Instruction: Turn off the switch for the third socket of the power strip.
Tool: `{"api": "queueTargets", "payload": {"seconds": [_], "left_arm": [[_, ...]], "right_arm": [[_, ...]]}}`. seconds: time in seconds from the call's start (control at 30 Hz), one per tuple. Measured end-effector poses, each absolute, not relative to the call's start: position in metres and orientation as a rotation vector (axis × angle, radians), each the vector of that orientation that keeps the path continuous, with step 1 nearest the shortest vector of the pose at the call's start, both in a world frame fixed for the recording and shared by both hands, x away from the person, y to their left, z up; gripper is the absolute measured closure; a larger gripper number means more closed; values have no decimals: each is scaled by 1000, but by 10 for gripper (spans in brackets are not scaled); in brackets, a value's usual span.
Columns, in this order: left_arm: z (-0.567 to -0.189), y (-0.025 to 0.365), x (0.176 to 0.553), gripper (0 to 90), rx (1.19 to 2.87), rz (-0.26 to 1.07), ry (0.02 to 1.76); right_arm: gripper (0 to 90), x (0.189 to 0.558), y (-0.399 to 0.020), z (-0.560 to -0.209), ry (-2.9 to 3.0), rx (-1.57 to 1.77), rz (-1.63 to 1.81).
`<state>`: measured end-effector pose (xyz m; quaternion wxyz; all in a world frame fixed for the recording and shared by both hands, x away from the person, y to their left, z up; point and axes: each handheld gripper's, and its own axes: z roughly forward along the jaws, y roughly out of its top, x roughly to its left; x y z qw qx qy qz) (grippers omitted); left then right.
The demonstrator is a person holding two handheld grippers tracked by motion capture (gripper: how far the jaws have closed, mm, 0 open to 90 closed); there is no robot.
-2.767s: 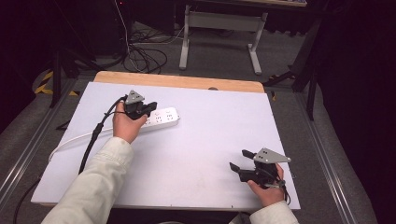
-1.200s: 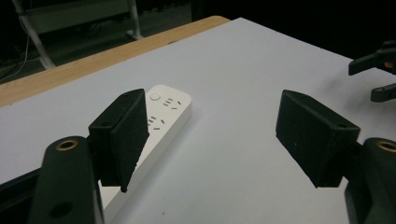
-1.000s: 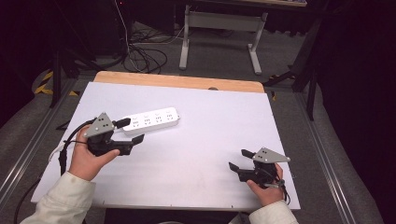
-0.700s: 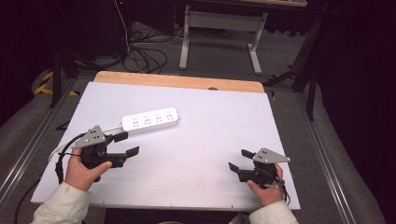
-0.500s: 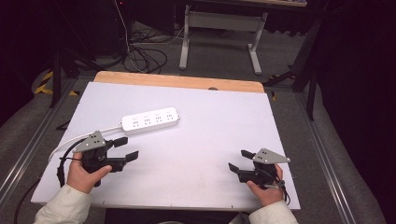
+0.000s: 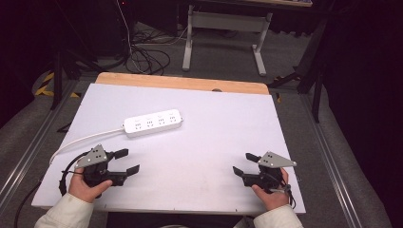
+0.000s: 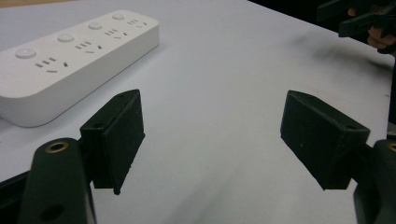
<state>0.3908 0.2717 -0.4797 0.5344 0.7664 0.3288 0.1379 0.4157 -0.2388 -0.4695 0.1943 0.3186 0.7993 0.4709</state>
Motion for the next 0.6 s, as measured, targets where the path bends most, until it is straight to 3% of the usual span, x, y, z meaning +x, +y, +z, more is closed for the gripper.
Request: {"api": "queueTargets", "payload": {"seconds": [0.3, 0.6], "left_arm": [[-483, 270, 389, 216, 1805, 306, 806], [-479, 267, 385, 199, 1789, 405, 798]], "right_arm": [[280, 416, -238, -470, 2247, 883, 1315], [279, 416, -238, -470, 2245, 883, 1310]]}}
